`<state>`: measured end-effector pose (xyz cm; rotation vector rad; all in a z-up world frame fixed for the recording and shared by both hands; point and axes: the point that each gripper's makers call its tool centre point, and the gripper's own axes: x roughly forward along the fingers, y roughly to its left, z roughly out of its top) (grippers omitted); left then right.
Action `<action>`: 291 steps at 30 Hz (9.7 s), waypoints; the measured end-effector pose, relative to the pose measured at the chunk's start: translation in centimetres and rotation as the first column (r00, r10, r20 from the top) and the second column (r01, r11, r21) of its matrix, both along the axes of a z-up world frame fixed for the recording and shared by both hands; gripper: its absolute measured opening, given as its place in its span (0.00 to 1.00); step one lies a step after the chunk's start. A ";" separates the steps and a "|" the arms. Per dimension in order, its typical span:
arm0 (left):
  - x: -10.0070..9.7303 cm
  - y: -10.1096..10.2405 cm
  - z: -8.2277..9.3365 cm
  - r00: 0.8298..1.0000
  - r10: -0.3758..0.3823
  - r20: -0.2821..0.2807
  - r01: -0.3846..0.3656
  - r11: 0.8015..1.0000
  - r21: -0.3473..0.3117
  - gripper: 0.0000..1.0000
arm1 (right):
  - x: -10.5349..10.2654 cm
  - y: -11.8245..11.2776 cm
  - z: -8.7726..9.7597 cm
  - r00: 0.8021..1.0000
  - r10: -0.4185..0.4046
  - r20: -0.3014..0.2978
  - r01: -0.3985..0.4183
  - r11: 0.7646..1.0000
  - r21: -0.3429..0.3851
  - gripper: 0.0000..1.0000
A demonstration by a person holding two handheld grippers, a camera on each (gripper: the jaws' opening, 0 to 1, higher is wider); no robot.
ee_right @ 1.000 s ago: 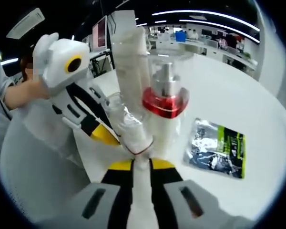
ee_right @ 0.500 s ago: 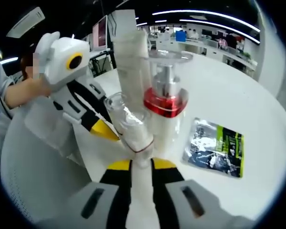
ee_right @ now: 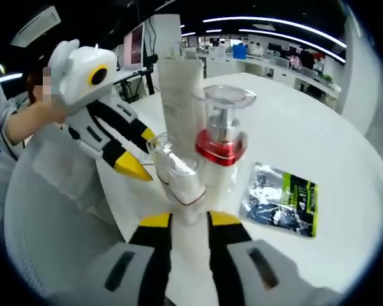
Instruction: Arrange the skincare products in the storage area until every visible bottle or jar stands upright without overlapping.
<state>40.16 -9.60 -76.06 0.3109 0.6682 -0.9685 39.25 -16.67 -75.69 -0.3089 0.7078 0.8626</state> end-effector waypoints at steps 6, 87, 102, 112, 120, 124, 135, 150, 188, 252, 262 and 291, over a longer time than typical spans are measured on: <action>-0.1 0.5 0.7 1.000 0.010 0.012 -0.010 1.000 0.004 0.23 | -0.2 -0.1 0.9 1.000 -0.005 0.014 0.005 1.000 -0.005 0.27; -2.7 9.3 8.0 0.990 0.077 0.117 -0.077 0.997 0.000 0.96 | -2.0 -1.6 8.3 0.968 -0.167 0.190 0.172 0.985 -0.011 1.00; -3.4 10.4 6.9 0.994 0.066 0.084 -0.066 0.998 -0.004 0.97 | -2.2 -1.8 7.3 0.965 -0.187 0.182 0.197 0.980 -0.040 1.00; -2.6 10.0 6.5 0.994 0.086 0.073 -0.086 0.996 -0.004 0.97 | -1.1 -2.2 6.4 0.974 -0.168 0.152 0.175 0.984 -0.031 1.00; -1.7 9.8 5.8 0.991 0.120 0.054 -0.119 0.993 -0.008 0.97 | 0.7 -3.9 5.8 0.977 -0.177 0.122 0.182 0.983 -0.025 1.00; -0.9 9.7 5.8 0.987 0.151 0.053 -0.151 0.989 -0.012 0.97 | 1.5 -5.2 4.5 0.981 -0.161 0.112 0.173 0.979 -0.108 1.00; -0.2 9.9 5.2 0.981 0.192 0.028 -0.192 0.981 -0.009 0.97 | 4.4 -6.4 1.4 0.985 -0.139 0.101 0.152 0.978 -0.141 0.92; -0.4 10.0 4.1 0.973 0.229 -0.013 -0.229 0.974 -0.004 0.97 | 6.2 -5.6 -2.2 0.995 -0.083 0.048 0.089 0.986 -0.144 0.58; 0.3 9.4 2.6 0.971 0.228 -0.078 -0.229 0.974 -0.004 0.97 | 7.1 -2.6 -6.0 0.984 0.116 0.135 -0.083 0.969 -0.231 0.28; 12.6 7.6 4.2 0.982 0.187 0.038 -0.184 0.981 -0.055 0.60 | 19.9 -0.5 5.4 0.961 -0.260 -0.098 0.273 0.820 0.504 0.01; 14.7 2.6 4.0 0.995 0.099 0.015 -0.096 0.986 -0.137 0.55 | 21.0 0.8 6.3 0.953 -0.274 -0.128 0.298 0.775 0.558 0.01; 19.1 -6.5 3.0 0.991 0.052 -0.123 -0.090 0.940 -0.330 0.49 | 21.6 5.0 7.5 0.971 -0.191 -0.142 0.239 0.768 0.594 0.01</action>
